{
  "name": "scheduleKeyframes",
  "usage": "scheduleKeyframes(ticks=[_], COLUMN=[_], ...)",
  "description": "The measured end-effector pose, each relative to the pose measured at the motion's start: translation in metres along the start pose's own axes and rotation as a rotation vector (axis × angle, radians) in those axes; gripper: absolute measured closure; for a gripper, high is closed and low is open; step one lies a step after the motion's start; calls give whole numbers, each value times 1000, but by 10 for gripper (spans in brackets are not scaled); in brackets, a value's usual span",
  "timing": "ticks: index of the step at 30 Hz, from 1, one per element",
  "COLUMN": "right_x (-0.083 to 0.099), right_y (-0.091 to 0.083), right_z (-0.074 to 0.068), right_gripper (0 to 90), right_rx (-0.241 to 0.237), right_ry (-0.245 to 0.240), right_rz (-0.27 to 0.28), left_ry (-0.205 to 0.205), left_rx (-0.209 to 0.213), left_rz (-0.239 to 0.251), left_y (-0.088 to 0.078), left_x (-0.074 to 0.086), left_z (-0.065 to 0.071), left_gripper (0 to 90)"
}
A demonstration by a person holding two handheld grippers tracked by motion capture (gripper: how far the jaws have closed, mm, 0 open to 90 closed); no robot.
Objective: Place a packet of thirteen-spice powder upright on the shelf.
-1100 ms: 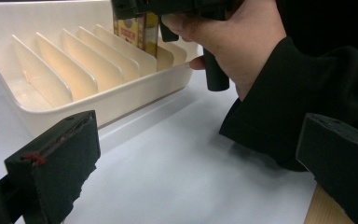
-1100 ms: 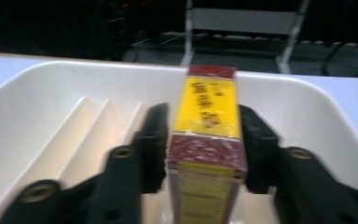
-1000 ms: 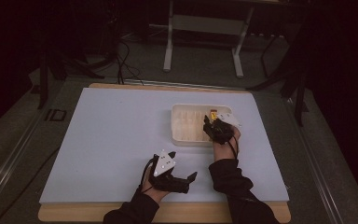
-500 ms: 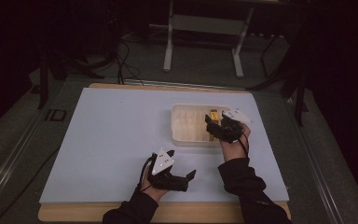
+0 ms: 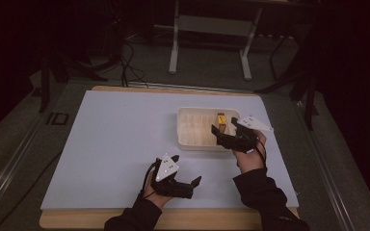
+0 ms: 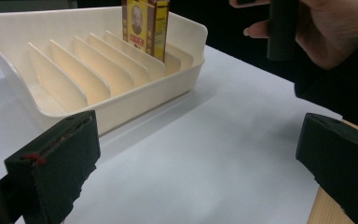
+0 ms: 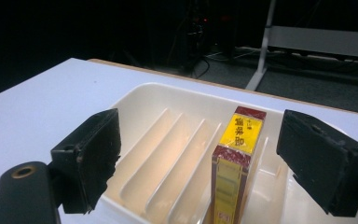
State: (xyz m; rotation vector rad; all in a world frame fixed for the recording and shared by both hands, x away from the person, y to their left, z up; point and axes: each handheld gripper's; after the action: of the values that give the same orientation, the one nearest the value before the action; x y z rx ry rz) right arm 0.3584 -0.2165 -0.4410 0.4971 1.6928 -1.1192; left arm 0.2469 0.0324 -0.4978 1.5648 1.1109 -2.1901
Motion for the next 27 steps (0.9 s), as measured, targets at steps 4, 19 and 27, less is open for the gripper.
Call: scheduleKeyframes(ticks=[4, 19, 27], right_x=[4, 29, 47], right_y=[-8, -43, -60], right_z=[-1, -8, -10], right_gripper=[137, 141, 141], right_rx=[-23, -108, -142], right_ry=[0, -39, -66], right_rz=[6, -1, -13], left_ry=[5, 12, 18], left_rx=[1, -7, -4], left_rz=[5, 9, 5], left_y=[-3, -11, -11], left_x=[0, -1, 0], left_z=[0, -1, 0], left_gripper=[5, 4, 4])
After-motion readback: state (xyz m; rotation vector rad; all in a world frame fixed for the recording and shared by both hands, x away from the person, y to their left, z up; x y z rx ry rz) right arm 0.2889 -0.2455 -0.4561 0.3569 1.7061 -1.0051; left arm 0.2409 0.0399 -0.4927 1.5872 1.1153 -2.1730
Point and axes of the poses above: each handheld gripper's, and its own axes: y roughly forward along the jaws, x roughly out of its underside, z roughly to its right, and after that the axes turned 6 degrees about -z, right-handed
